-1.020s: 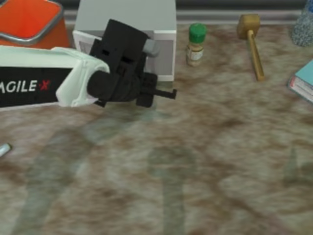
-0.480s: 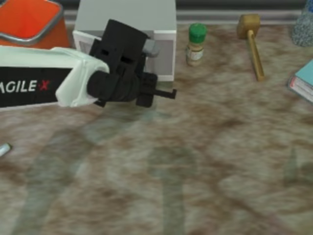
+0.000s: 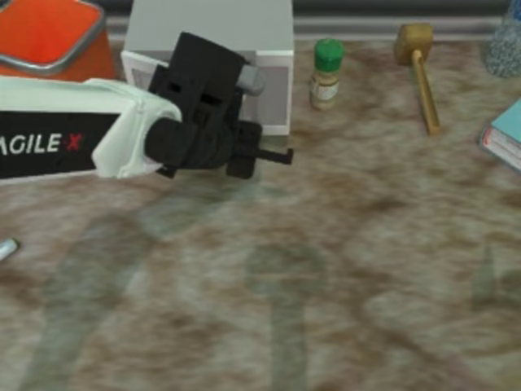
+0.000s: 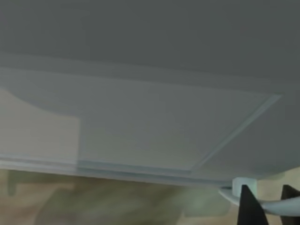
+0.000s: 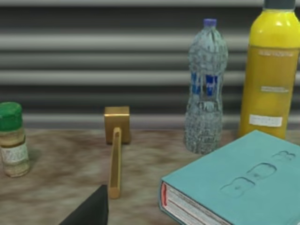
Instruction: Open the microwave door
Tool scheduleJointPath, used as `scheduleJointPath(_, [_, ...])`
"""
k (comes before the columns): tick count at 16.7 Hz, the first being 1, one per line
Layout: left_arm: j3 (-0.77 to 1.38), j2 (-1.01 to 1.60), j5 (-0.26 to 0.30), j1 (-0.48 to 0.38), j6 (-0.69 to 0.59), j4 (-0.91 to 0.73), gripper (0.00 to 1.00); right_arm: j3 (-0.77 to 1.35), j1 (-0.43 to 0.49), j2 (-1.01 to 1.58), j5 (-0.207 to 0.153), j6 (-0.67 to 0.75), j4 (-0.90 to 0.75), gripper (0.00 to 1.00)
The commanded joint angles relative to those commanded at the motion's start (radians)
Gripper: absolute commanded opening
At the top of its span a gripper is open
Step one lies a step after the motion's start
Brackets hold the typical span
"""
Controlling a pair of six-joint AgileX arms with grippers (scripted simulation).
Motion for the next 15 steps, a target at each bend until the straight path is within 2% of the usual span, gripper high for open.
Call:
scheduleJointPath(3, [0.0,0.0,0.0,0.0,0.0,0.0,0.0,0.0,0.0,0.0,0.0,0.0,0.0,1.0])
scheduleJointPath(10, [-0.036,-0.027,0.04,0.015,0.046,0.015,0.0,0.0,0.0,0.0,0.0,0.0,0.0,1.0])
scheduleJointPath(15, [-0.04,-0.029,0.043,0.016,0.051,0.016,0.0,0.0,0.0,0.0,0.0,0.0,0.0,1.0])
